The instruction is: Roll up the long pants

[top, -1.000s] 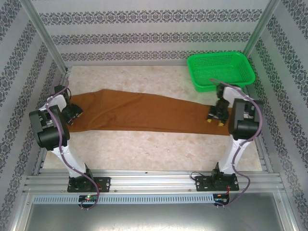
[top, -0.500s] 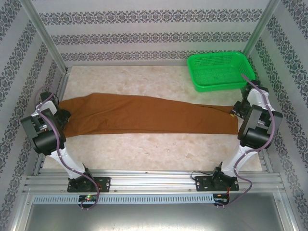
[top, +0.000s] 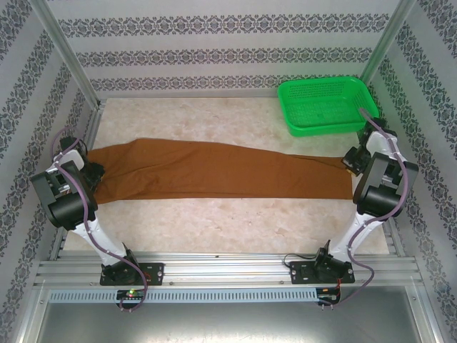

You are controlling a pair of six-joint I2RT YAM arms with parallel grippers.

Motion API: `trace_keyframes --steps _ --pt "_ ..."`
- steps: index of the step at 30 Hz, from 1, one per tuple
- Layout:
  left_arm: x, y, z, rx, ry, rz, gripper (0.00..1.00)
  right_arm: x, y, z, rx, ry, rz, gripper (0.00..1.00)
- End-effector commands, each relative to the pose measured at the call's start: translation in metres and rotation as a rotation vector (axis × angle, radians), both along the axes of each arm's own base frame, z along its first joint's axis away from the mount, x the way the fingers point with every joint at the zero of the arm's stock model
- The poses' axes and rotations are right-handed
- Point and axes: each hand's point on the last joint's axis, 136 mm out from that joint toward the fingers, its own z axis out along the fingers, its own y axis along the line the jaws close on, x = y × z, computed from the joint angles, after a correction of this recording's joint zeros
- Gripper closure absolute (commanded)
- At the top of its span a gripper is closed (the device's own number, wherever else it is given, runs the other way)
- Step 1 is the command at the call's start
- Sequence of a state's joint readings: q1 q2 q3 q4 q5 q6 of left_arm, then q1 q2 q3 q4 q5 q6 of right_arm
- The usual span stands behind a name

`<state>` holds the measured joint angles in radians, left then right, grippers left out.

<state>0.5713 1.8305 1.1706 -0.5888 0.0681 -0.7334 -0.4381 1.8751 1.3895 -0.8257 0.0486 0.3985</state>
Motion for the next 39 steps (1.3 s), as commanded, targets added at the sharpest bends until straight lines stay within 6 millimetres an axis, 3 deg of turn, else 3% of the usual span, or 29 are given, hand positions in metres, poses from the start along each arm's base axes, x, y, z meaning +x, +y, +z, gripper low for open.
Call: trace_keyframes --steps 1,5,10,11,12,13,14,15,19,25,27,28,30,31,32,35,39 --pt "-0.002 -0.004 -0.015 -0.009 0.015 -0.022 0.55 0.010 -0.029 0.051 -0.127 -0.105 -0.065 1.00" --pt "-0.002 -0.006 -0.019 -0.013 0.022 -0.029 0.57 0.019 -0.048 0.072 -0.159 -0.147 -0.105 1.00" --pt "-0.001 -0.005 -0.016 -0.012 0.023 -0.036 0.57 0.016 -0.054 0.066 -0.156 -0.101 -0.093 1.00" --pt "0.001 -0.006 -0.015 -0.013 0.017 -0.038 0.57 0.015 -0.049 0.058 -0.119 -0.094 -0.087 0.92" --pt "0.003 -0.006 -0.013 -0.011 0.014 -0.038 0.57 0.012 -0.039 0.046 -0.066 -0.088 -0.081 0.65" --pt "0.004 -0.005 -0.012 -0.011 0.008 -0.037 0.57 0.012 -0.028 0.034 -0.018 -0.094 -0.072 0.47" --pt "0.006 -0.006 -0.011 -0.012 0.002 -0.039 0.58 0.009 -0.020 0.023 0.008 -0.095 -0.070 0.38" --pt "0.008 -0.006 -0.010 -0.012 -0.003 -0.042 0.58 0.005 -0.015 0.012 0.016 -0.088 -0.070 0.32" --pt "0.012 -0.008 -0.006 -0.004 -0.016 -0.057 0.59 -0.001 0.007 -0.027 0.116 -0.055 -0.059 0.32" --pt "0.016 -0.016 -0.002 0.016 -0.013 -0.089 0.59 0.009 0.023 -0.043 0.168 -0.053 -0.042 0.33" --pt "0.015 -0.017 -0.004 0.024 0.000 -0.099 0.60 0.012 0.027 -0.044 0.176 -0.048 -0.038 0.40" --pt "0.014 -0.018 -0.005 0.022 0.004 -0.100 0.60 0.015 0.029 -0.044 0.177 -0.055 -0.034 0.47" --pt "0.014 -0.020 -0.008 0.018 0.009 -0.105 0.60 0.017 0.030 -0.043 0.178 -0.065 -0.036 0.86" --pt "0.014 -0.019 -0.010 0.016 0.013 -0.104 0.60 0.017 0.029 -0.042 0.173 -0.066 -0.043 0.96" --pt "0.014 -0.019 -0.010 0.018 0.012 -0.104 0.60 0.017 0.028 -0.040 0.168 -0.065 -0.049 1.00" --pt "0.014 -0.018 -0.010 0.024 0.016 -0.105 0.61 0.018 0.021 -0.028 0.124 -0.080 -0.067 1.00" --pt "0.012 -0.014 -0.007 0.042 0.032 -0.105 0.62 0.026 0.007 0.005 0.053 -0.111 -0.073 1.00"
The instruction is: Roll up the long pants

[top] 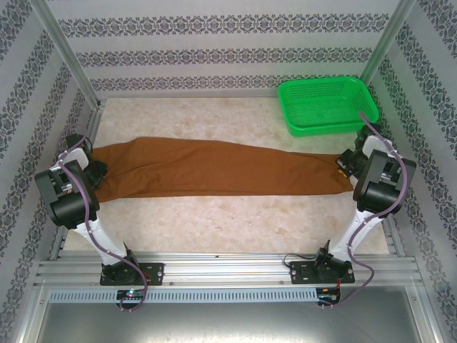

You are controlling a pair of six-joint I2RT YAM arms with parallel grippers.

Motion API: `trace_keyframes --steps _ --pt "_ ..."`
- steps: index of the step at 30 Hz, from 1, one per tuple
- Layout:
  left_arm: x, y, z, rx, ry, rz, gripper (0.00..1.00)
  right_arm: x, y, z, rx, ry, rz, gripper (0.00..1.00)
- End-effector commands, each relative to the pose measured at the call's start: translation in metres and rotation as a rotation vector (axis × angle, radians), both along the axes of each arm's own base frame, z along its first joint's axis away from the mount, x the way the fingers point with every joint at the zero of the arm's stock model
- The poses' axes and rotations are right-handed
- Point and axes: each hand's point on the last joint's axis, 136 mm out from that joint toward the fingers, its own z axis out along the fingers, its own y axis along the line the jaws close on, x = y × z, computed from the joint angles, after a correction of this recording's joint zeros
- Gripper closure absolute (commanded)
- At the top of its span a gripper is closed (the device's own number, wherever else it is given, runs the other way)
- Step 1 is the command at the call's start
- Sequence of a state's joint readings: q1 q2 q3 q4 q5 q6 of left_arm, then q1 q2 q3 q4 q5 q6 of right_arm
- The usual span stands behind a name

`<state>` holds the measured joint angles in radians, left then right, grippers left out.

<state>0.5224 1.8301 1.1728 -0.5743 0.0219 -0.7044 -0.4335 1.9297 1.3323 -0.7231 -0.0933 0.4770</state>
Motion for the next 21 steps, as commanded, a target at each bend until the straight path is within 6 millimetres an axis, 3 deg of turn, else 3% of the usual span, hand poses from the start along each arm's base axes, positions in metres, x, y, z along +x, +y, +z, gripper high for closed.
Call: trace_keyframes --steps 1,4,7,15,21 --pt "0.002 -0.007 -0.009 -0.005 0.023 -0.041 0.62 0.013 -0.022 0.045 -0.117 -0.056 -0.037 1.00" --pt "-0.001 -0.006 -0.010 0.001 0.037 -0.035 0.63 0.017 -0.036 0.066 -0.169 -0.078 -0.061 1.00" --pt "-0.003 -0.005 -0.010 -0.004 0.042 -0.027 0.65 0.018 -0.051 0.075 -0.193 -0.069 -0.084 1.00" --pt "-0.017 0.009 -0.002 0.030 0.056 0.015 0.67 -0.012 -0.099 0.072 -0.293 0.029 -0.169 1.00" --pt "-0.021 0.019 0.009 0.042 0.046 0.041 0.67 -0.019 -0.131 0.069 -0.322 0.078 -0.221 1.00"
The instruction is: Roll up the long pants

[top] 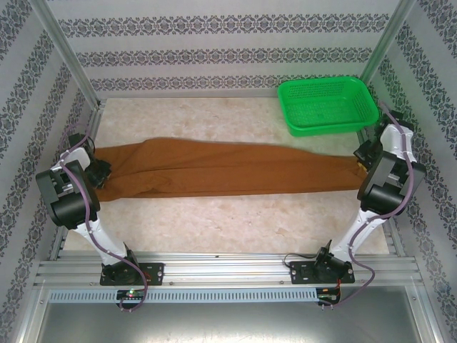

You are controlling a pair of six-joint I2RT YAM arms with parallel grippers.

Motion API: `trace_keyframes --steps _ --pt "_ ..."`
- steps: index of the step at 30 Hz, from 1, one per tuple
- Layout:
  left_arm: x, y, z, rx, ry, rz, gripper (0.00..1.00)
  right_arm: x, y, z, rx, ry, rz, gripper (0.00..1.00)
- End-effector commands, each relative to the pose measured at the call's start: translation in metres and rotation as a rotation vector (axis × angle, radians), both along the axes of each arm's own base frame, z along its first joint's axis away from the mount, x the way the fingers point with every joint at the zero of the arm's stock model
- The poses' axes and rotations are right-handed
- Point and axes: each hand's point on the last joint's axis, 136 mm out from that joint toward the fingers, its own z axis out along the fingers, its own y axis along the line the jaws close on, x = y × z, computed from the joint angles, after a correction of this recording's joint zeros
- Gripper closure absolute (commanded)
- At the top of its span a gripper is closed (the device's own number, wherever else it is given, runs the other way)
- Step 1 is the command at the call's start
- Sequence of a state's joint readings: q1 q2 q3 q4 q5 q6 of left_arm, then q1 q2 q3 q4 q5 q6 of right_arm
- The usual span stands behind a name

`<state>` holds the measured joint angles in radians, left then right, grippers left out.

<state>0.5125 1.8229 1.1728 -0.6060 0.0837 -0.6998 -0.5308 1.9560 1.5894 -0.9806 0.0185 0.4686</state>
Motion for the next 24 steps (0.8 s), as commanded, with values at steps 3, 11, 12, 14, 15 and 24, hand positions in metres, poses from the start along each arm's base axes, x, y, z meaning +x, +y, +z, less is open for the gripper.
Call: trace_keyframes --steps 3,11,12,14,15,24 --pt "-0.016 0.041 0.020 0.124 0.039 0.056 0.65 0.000 -0.078 0.002 -0.191 0.010 -0.122 0.83" --pt "0.031 0.025 0.085 0.177 -0.142 -0.099 0.40 0.020 -0.038 0.023 -0.229 -0.090 -0.015 0.43" --pt "0.037 0.016 0.095 0.192 -0.152 -0.138 0.37 0.027 -0.024 0.034 -0.248 -0.122 0.021 0.33" --pt "0.049 -0.012 0.108 0.198 -0.151 -0.247 0.32 0.041 0.014 0.055 -0.288 -0.158 0.142 0.11" --pt "0.053 -0.027 0.109 0.175 -0.155 -0.293 0.32 0.047 0.032 0.060 -0.291 -0.164 0.196 0.11" --pt "0.023 -0.194 0.083 0.073 -0.002 -0.886 0.29 0.048 0.198 0.043 -0.059 -0.146 0.654 0.16"
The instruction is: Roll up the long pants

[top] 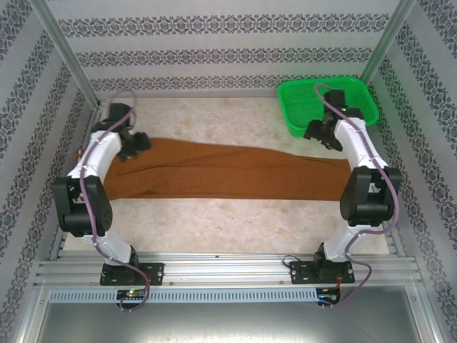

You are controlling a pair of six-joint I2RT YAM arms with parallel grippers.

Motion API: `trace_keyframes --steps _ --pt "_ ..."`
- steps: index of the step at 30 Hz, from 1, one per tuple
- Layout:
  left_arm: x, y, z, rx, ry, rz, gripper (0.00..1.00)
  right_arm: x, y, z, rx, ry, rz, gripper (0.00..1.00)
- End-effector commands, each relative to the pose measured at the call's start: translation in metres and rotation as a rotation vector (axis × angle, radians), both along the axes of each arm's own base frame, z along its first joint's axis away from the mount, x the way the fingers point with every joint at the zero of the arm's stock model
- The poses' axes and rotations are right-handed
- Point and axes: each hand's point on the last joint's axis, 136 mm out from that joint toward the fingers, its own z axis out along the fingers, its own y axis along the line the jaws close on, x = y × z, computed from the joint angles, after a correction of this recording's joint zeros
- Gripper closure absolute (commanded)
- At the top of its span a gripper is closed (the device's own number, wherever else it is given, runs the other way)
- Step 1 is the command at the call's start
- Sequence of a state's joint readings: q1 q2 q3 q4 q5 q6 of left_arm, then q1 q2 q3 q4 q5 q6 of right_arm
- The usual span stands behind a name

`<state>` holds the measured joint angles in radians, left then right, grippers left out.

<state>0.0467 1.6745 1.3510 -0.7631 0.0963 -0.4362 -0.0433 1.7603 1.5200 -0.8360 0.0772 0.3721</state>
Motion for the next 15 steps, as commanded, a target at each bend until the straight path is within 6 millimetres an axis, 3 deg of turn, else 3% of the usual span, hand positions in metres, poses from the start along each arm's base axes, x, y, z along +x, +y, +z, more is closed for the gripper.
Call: trace_keyframes --steps 1,6,10,15 --pt "-0.051 -0.035 -0.022 0.019 0.177 -0.192 0.29 -0.029 0.031 -0.026 0.069 0.136 0.120 0.16" --pt "-0.071 -0.065 -0.035 -0.005 0.238 -0.321 0.26 -0.038 0.064 -0.031 0.108 0.168 0.216 0.16" --pt "-0.077 -0.074 -0.053 0.015 0.316 -0.350 0.26 -0.024 0.088 -0.025 0.169 0.144 0.248 0.18" --pt "-0.096 -0.073 -0.084 0.012 0.445 -0.325 0.31 -0.002 0.136 -0.009 0.282 0.119 0.328 0.26"
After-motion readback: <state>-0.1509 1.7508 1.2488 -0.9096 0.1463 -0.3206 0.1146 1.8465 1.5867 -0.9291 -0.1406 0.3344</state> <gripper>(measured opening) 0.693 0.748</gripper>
